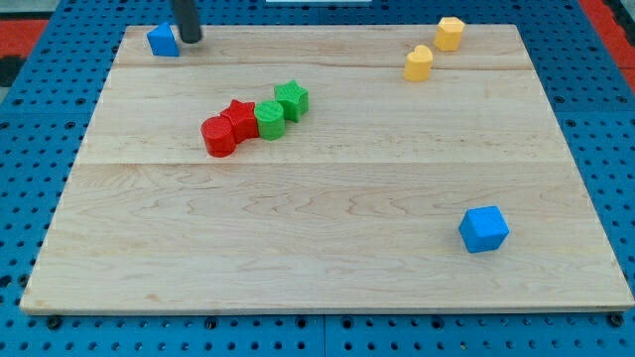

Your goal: Move the green star towards the blue triangle

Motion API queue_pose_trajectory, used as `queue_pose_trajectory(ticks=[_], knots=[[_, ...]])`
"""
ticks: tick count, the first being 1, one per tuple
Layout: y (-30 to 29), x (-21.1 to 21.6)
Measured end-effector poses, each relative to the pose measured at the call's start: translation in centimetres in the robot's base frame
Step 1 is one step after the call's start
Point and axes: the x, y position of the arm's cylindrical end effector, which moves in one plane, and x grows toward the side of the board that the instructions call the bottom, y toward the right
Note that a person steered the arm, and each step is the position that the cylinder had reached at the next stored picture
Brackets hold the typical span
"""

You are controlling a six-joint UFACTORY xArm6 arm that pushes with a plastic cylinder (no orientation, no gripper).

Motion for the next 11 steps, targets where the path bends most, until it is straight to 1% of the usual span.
queue_pose_trajectory(ticks=[1, 2, 3, 4, 5, 6, 7, 8, 9, 10, 11], knots=[[12.0, 1.1], [18.0, 8.9], [16.0, 14.3], [9.6, 14.3], [3.9, 12.0], [2.7, 9.9], [2.8, 8.9], [4.6, 8.5], [3.3, 6.9], [6.4, 8.2], [9.4, 13.2]])
